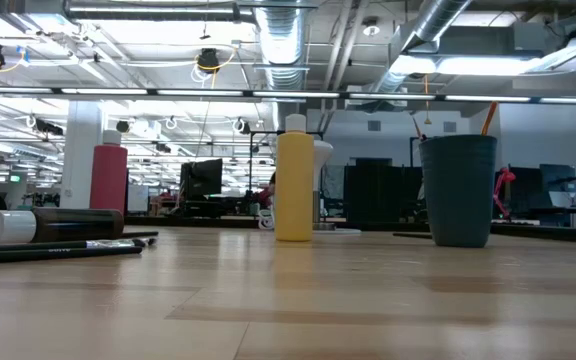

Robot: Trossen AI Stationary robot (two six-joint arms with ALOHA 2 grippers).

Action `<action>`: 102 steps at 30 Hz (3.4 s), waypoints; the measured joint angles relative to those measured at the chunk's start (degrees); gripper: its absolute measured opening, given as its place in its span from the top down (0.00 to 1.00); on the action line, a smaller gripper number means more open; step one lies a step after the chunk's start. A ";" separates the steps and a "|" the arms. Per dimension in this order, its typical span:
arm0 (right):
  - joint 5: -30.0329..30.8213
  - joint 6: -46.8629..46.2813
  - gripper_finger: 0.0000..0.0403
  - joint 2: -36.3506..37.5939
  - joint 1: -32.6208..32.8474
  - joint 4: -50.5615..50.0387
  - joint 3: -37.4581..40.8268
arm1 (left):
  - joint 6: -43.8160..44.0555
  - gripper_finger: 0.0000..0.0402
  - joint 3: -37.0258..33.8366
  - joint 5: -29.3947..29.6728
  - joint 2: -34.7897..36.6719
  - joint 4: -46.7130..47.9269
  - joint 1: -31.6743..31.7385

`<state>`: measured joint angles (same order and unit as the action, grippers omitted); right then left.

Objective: Pick & Place Paint Supplies
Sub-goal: Adjust the small brown paint bottle into the transparent bin

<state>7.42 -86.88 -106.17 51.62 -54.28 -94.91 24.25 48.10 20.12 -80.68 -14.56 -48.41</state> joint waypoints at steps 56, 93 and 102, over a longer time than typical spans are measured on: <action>-13.29 -16.25 1.00 10.10 -3.25 -2.10 28.69 | 0.66 0.47 0.02 2.51 4.20 -1.22 0.01; -20.49 -8.17 1.00 8.35 -6.48 8.34 29.35 | 0.12 0.47 0.00 3.67 4.15 -2.32 -0.06; -20.96 -7.46 1.00 8.35 -7.99 8.85 32.23 | 0.00 0.47 0.00 3.69 4.15 -2.52 -0.06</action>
<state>-13.54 -94.35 -97.82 43.64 -45.43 -62.68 24.25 48.10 23.81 -76.53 -17.08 -48.47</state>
